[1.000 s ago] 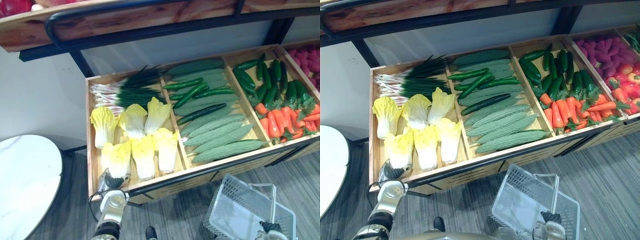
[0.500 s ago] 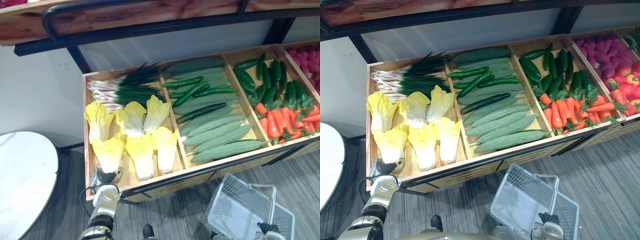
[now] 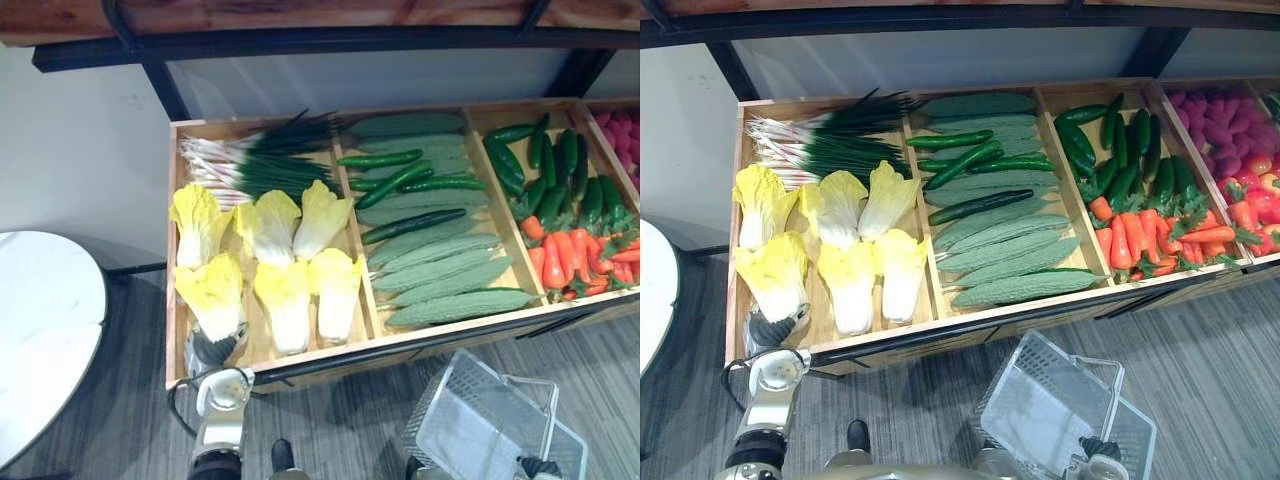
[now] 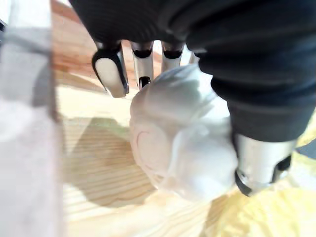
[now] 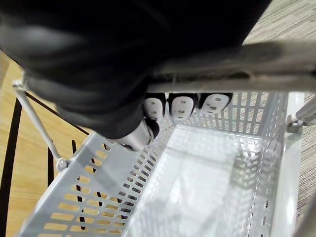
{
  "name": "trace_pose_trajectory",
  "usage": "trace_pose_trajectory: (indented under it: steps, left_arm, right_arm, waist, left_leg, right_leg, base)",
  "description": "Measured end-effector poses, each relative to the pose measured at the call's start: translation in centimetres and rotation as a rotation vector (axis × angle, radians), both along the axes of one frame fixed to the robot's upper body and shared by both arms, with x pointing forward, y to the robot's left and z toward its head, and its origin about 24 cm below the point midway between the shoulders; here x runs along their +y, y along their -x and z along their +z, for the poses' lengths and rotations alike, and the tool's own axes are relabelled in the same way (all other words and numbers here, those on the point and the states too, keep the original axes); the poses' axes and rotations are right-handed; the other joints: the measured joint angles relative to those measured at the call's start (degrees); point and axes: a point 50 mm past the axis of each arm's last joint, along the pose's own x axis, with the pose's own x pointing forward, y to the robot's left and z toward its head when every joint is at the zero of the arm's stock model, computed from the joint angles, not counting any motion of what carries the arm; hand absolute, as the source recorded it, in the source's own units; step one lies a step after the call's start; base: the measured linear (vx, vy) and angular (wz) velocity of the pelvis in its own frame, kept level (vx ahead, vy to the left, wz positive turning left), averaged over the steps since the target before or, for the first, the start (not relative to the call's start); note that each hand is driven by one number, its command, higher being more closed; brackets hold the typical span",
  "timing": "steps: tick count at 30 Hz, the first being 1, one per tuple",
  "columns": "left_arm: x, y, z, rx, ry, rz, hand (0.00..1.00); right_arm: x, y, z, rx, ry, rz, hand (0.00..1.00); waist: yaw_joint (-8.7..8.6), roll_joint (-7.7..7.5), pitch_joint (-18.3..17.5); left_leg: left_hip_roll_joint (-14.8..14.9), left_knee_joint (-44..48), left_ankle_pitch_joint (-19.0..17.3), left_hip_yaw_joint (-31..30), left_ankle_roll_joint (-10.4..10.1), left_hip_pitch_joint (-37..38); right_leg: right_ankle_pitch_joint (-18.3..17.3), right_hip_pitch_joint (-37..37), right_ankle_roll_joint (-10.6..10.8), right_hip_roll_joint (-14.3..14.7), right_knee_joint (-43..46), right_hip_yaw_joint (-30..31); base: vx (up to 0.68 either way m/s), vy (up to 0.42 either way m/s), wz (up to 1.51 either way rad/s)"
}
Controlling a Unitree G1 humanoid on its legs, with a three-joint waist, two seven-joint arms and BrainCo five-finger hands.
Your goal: Pick vegetable in the basket
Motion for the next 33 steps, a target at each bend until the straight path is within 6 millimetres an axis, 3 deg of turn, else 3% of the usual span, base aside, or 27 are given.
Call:
trace_pose_trajectory:
  steps: [12,18,25,27,31,33]
  left_arm:
    - [-0.1,-1.0,6.9,-0.322,-0.114,0.028,1.00]
    - [-3.3,-1.0,10.7,-0.502,-0.172,-0.133,1.00]
    - [-5.4,-1.4,10.8,-0.499,-0.169,-0.304,1.00]
    - [-5.6,-1.2,10.5,-0.484,-0.189,-0.366,1.00]
    - [-7.0,-1.2,10.5,-0.472,-0.211,-0.517,1.00]
    - [-7.8,-1.2,10.4,-0.464,-0.218,-0.595,1.00]
  right_arm:
    - [-0.1,0.7,-0.1,0.016,0.002,-0.002,1.00]
    - [-0.5,1.8,-0.2,0.043,0.011,-0.007,1.00]
    - [-2.8,1.4,0.9,0.063,0.084,0.090,1.00]
    - [-3.9,0.0,1.9,0.050,0.155,0.192,1.00]
    - [-6.0,-1.8,3.9,0.037,0.269,0.374,1.00]
    - [-6.7,-4.1,5.7,0.002,0.354,0.534,1.00]
  waist:
    - [-0.01,0.21,-1.8]
    - [-0.09,0.34,-4.2]
    - [-0.62,0.71,-4.6]
    - [-1.69,0.75,-4.7]
    - [-2.22,1.20,-5.3]
    - [-2.84,1.23,-5.4]
  left_leg:
    - [0.1,-0.2,0.3,-0.6,0.4,0.1]
    - [0.3,-0.3,0.9,0.3,0.4,-0.4]
    - [0.3,-0.4,1.0,3.7,0.6,0.8]
    - [0.3,-0.3,0.7,5.6,0.5,1.8]
    - [0.2,-0.1,0.3,9.5,0.6,2.4]
    - [0.3,0.0,0.3,13.0,0.5,4.5]
  right_leg:
    - [0.0,-0.2,-0.1,-0.1,1.4,-0.4]
    - [0.0,-2.2,-0.1,0.0,3.0,1.7]
    - [0.1,-4.2,0.1,0.1,3.1,5.5]
    - [0.1,-4.7,0.1,0.2,3.1,7.4]
    - [1.6,-6.4,0.8,0.4,2.9,11.2]
    - [2.5,-7.3,0.8,1.1,2.9,15.5]
  base:
    - [-0.03,-0.005,0.02]
    - [-0.05,-0.005,-0.08]
    - [-0.07,0.004,-0.26]
    - [-0.04,0.012,-0.40]
    - [0.02,0.015,-0.53]
    - [0.03,0.001,-0.83]
